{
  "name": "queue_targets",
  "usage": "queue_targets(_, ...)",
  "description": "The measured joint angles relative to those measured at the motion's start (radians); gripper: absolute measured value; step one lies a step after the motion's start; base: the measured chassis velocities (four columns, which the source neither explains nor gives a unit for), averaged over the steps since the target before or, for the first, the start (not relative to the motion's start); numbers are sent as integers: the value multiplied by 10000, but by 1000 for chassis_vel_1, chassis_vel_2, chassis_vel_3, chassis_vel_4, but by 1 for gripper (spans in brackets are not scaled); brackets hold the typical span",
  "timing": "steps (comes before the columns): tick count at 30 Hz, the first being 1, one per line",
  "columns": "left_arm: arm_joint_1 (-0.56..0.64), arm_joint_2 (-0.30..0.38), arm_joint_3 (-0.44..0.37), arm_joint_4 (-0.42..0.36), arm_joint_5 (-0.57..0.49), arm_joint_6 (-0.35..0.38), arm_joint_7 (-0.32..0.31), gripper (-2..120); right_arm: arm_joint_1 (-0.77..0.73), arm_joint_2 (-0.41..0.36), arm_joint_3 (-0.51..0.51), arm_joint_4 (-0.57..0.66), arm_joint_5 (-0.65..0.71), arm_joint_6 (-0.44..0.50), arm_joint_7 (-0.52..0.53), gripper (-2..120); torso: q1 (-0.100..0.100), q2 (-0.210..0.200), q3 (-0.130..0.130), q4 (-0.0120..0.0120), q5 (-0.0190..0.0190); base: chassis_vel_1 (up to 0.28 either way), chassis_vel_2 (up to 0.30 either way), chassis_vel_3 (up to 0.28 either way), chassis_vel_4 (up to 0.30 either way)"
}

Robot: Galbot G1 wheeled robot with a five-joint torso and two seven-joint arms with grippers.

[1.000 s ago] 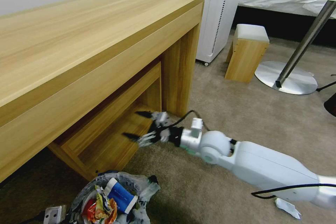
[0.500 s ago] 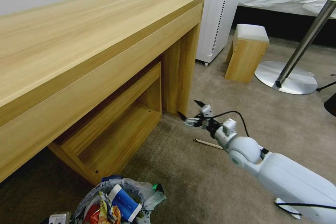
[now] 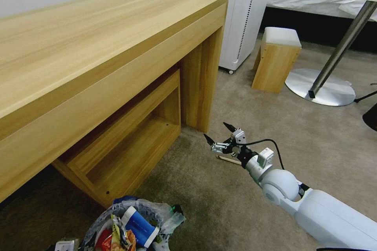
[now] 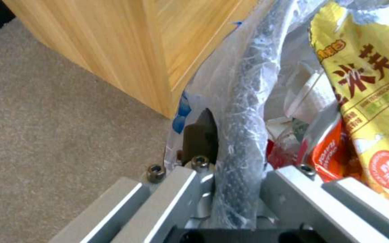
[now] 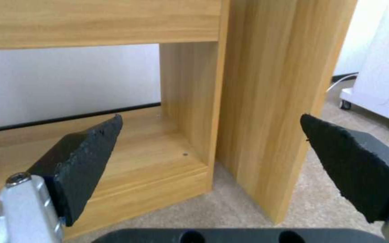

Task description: Pick up the trash bin and place the garbage on the floor into it.

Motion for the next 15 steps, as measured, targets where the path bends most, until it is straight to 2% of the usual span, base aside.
queue_targets(6,-103,40,93,136,-14,-23,-44,0,195,-40,-83,-8,320,113,-171,100,-1,0,0,-1,0,-163,-159,175,174)
queue_targets(9,-144,35,158,191,39,-28,-46,0,275,60,-158,-43,189,290,-189,100,0,0,1,-1,10,-262,-251,246,243)
queue_targets(15,-137,4,134,198,69,-54,181,0,565,209,-423,-335,-143,1001,-334,100,-1,1,1,-3,7,-255,-249,244,239)
